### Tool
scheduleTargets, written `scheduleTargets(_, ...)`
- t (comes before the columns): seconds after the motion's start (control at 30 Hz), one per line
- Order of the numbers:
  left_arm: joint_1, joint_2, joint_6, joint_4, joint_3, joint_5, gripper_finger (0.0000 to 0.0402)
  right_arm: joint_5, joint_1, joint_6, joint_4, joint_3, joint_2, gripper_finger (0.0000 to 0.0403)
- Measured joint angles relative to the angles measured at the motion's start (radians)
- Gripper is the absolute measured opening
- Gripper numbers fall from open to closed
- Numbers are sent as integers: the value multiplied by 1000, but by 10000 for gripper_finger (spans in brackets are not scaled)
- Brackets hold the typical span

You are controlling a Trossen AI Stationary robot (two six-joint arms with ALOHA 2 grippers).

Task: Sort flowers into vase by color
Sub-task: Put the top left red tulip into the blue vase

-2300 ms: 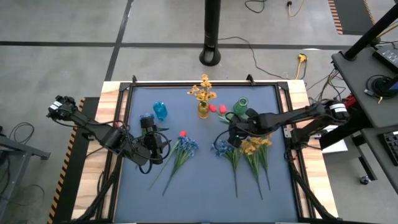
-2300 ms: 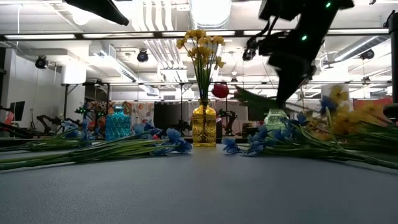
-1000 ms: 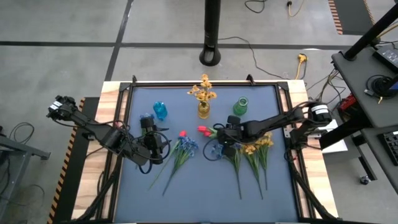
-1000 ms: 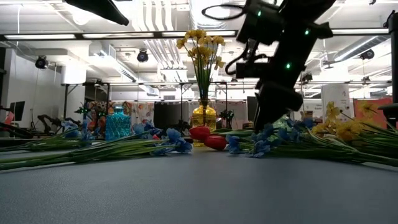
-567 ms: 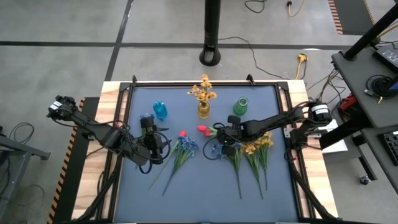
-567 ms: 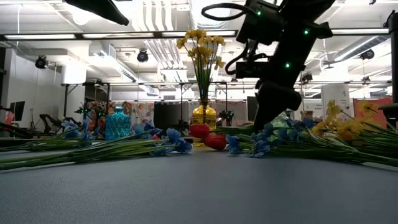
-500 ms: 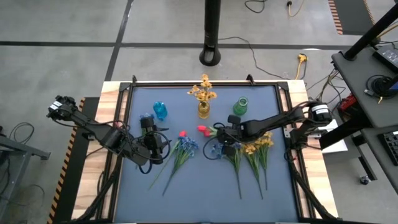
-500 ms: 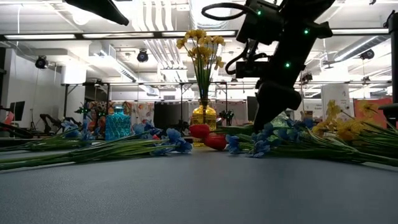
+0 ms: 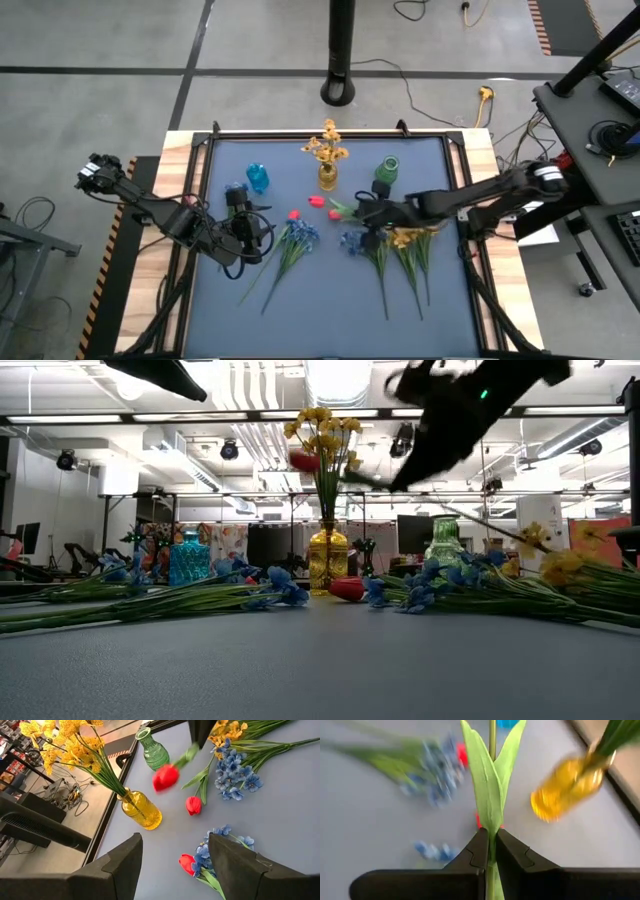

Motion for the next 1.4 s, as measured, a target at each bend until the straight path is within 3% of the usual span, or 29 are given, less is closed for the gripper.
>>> scheduleTargets(0.33,0,0,39,69,0,4,209,18,10,-98,531,-167,-170,18)
scheduleTargets(0.77,0,0,60,109,0,4,209,-8,9,-146,943,-174,-63,18)
scheduleTargets(0.87,0,0,131,249,-5,18,209,-93,11,-159,1105,-166,8,18)
scheduleTargets(0.97,0,0,269,508,-48,136,209,-176,23,-178,1234,-134,90,18)
scheduleTargets(1.07,0,1,384,793,-123,266,209,-214,47,-223,1278,-82,166,18)
scheduleTargets(1.17,5,3,417,1006,-188,267,209,-219,78,-278,1285,-25,218,18)
scheduleTargets(1.27,18,5,417,1118,-221,243,209,-219,103,-336,1290,28,256,18)
scheduleTargets(1.4,40,33,364,1137,-223,276,209,-219,119,-385,1282,87,296,18)
